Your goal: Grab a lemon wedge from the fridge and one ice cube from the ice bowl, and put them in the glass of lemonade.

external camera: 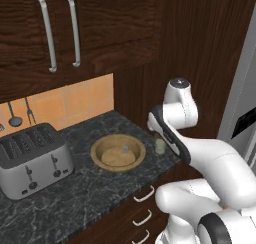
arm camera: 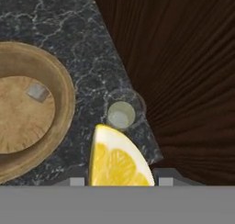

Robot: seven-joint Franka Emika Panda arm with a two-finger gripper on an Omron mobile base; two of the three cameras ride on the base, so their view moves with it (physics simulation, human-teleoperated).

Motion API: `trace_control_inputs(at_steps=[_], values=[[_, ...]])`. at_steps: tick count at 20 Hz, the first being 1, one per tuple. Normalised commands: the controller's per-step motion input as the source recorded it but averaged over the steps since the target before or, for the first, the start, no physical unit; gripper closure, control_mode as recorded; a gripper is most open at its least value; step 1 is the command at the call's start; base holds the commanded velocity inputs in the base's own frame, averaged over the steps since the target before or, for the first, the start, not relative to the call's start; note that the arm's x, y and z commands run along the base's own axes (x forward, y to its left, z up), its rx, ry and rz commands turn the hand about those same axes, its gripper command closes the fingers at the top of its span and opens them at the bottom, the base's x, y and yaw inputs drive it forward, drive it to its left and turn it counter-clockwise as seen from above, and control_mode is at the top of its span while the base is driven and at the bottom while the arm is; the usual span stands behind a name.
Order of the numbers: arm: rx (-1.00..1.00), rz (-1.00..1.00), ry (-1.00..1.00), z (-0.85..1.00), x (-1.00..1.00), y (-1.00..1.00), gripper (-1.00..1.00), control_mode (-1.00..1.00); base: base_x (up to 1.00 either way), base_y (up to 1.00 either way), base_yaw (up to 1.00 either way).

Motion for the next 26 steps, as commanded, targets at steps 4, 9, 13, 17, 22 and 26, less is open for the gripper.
trace_control_inputs(at_steps=[4,9,13,17,22,26], values=[[0.01,-0.19,0.0,-0.14,0.29,0.0,1.0,-1.0,0.0,0.0,0.0],[0.2,-0.15,0.0,-0.14,0.01,0.0,1.0,-1.0,0.0,0.0,0.0],[0.11,-0.08,0.0,-0.05,0.0,0.0,1.0,-1.0,0.0,0.0,0.0],[0.0,-0.09,0.0,-0.02,0.15,0.0,1.0,-1.0,0.0,0.0,0.0],[0.0,-0.18,0.0,-0.12,0.57,0.01,1.0,-1.0,0.0,0.0,0.0],[0.0,-0.07,0.0,-0.12,0.28,0.0,1.0,-1.0,0.0,0.0,0.0]])
